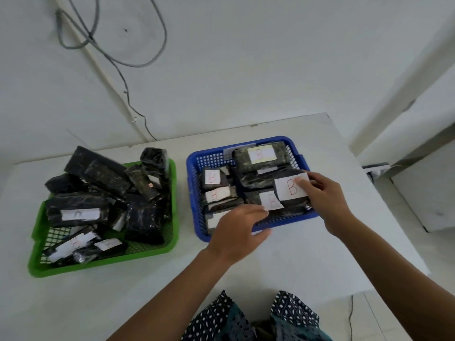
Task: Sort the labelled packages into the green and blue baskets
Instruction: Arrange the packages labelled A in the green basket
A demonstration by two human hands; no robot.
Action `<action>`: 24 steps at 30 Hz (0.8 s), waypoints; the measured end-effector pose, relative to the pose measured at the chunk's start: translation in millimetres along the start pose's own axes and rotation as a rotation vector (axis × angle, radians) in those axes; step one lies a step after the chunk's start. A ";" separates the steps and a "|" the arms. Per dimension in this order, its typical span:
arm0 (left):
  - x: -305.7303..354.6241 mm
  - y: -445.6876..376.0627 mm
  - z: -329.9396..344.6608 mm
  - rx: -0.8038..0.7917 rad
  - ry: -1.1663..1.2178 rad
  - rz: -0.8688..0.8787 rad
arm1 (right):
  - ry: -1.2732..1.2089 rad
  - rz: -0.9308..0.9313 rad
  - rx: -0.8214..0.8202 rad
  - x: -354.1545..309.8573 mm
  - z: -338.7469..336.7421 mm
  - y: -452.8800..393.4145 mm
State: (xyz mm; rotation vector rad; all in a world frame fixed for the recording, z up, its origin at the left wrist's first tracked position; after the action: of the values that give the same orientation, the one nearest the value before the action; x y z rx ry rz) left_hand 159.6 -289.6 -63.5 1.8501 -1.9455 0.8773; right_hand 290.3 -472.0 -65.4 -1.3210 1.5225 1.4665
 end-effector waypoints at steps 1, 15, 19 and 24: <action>5.7 -0.2 11.1 -0.017 -0.059 0.036 | 0.042 -0.019 0.026 4.3 -9.4 -2.5; 10.9 2.4 51.5 -0.022 -0.211 0.103 | 0.641 -0.166 -0.082 30.2 7.7 -29.5; 7.8 1.3 52.9 -0.034 -0.208 0.117 | 0.859 -0.291 -0.123 34.4 -1.1 -27.3; 4.3 1.7 53.2 -0.028 -0.154 0.087 | 0.971 -0.322 -0.222 43.0 -0.5 -20.9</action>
State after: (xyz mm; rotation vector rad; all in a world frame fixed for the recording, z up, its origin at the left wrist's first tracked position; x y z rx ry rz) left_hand 167.2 -326.1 -101.8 1.8795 -2.1334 0.7473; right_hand 297.5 -479.6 -112.0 -2.5007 1.5710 0.8035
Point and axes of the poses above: each hand's wrist, its own y-axis away from the middle knuckle, its own z-axis out of the palm, x = y × z, the point moved 5 cm from there along -y, towards the middle knuckle, and after that the axes turned 1 degree about -z, right-handed, at the moved point
